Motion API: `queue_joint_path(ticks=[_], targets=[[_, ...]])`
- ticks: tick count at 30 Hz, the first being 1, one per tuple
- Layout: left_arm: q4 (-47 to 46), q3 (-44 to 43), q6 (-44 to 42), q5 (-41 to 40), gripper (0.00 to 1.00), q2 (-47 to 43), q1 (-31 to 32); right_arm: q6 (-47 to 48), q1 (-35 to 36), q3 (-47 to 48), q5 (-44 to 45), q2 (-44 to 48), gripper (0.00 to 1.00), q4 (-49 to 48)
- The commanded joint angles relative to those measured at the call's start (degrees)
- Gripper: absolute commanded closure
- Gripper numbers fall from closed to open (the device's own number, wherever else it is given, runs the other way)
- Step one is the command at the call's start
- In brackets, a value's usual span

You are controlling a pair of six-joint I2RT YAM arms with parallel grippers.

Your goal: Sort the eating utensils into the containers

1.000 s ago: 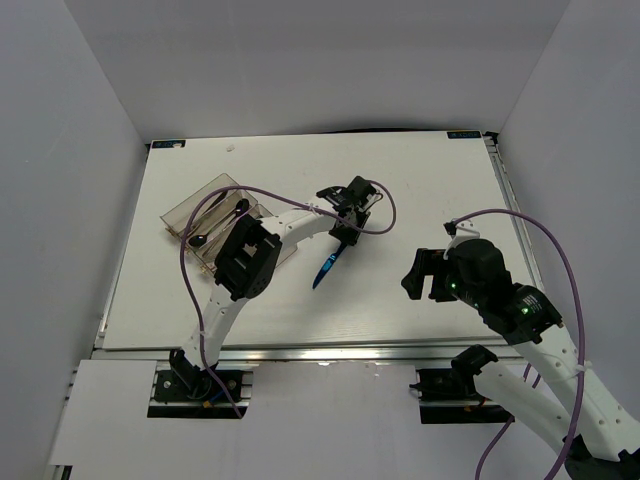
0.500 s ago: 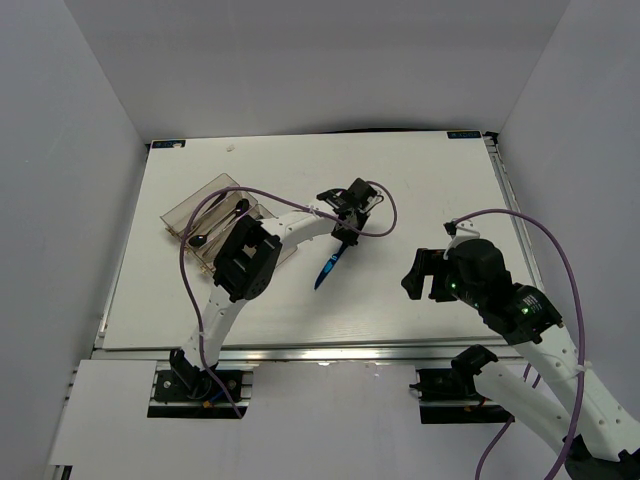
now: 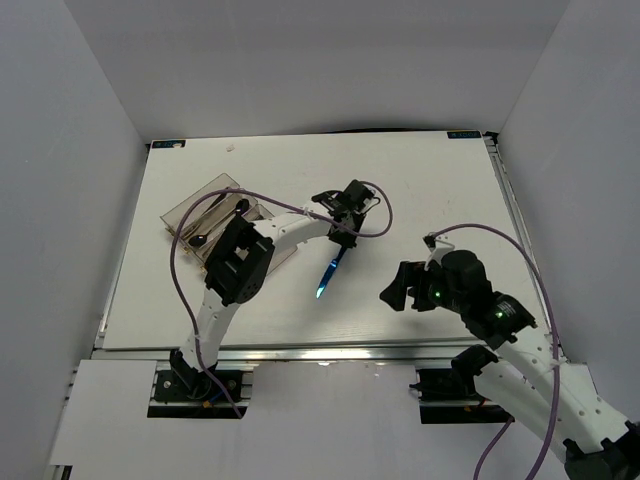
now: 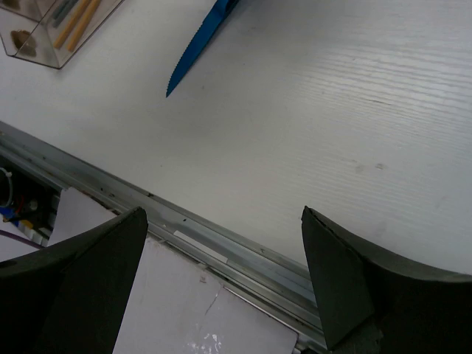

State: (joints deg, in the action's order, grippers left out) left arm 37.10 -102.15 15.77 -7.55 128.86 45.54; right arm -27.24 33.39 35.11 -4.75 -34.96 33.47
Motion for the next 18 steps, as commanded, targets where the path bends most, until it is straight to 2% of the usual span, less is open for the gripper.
queue_joint_path(ticks=[1,10,14,18], targets=[[-1.7,0.5,2.8,0.2,1.0,-9.5,0.5,-2.3,-0.3,-3.5,-7.2,-0.8,0.11,-13.0],[-3.6,5.5,4.8,-0.2,1.0,-17.2,1.7,-3.4,-0.3,-12.7,-7.9,-4.1,0.12,-31.3],[-5.1,7.9,5.7,0.2,1.0,-19.8,2.6,-3.3,-0.3,-15.8,-9.0,-7.7,0.12,-43.7],[-7.0,10.3,6.5,0.4,1.0,-21.5,3.2,-1.2,-0.3,-17.4,-6.9,-12.7,0.12,-52.0]])
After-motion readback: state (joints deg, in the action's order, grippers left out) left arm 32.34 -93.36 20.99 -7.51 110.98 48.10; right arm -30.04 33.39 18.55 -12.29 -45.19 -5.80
